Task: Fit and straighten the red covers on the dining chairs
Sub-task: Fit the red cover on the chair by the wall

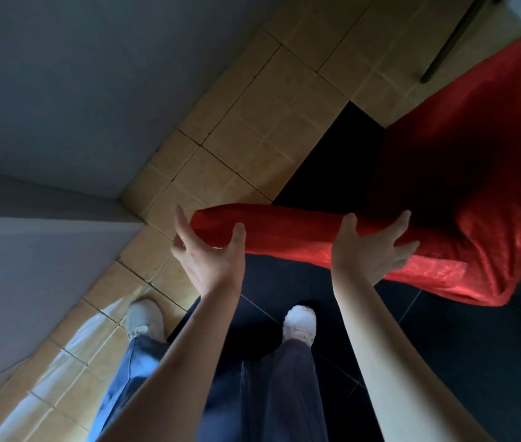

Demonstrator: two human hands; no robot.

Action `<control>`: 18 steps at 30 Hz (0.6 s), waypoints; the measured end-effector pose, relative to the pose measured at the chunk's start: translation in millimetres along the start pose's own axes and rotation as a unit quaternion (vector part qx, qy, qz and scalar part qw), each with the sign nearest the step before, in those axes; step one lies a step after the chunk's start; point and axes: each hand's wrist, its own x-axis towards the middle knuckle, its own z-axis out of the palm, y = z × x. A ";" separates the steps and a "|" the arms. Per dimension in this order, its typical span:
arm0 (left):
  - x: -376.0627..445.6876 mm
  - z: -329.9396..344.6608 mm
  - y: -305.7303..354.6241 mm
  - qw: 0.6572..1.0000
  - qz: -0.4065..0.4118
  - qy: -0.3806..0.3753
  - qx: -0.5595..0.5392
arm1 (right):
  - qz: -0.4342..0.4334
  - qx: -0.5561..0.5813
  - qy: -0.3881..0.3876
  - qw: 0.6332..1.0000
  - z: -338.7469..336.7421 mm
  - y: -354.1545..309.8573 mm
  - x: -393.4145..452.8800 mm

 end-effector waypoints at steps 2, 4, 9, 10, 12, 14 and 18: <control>13.6 -6.1 -5.9 0.999 0.028 -0.031 0.017 | -0.068 -0.036 -0.014 0.997 10.4 -5.2 -12.6; 27.3 -9.3 -7.0 0.997 0.056 -0.052 0.014 | -0.132 -0.068 -0.029 0.989 21.0 -8.6 -22.6; 59.1 -12.4 -13.0 0.989 0.065 -0.128 -0.026 | -0.230 -0.144 -0.091 0.958 47.8 -13.0 -37.4; 62.9 -11.5 -16.1 0.986 0.069 -0.146 -0.032 | -0.244 -0.160 -0.107 0.950 52.3 -12.7 -38.8; 66.9 -9.5 -24.5 0.980 0.095 -0.171 -0.035 | -0.265 -0.198 -0.140 0.933 58.9 -8.9 -39.3; 68.8 -6.6 -32.5 0.976 0.118 -0.175 -0.043 | -0.303 -0.255 -0.152 0.906 62.0 0.2 -38.8; 71.0 0.1 -38.8 0.975 0.117 -0.172 -0.076 | -0.379 -0.324 -0.115 0.859 63.6 12.0 -40.1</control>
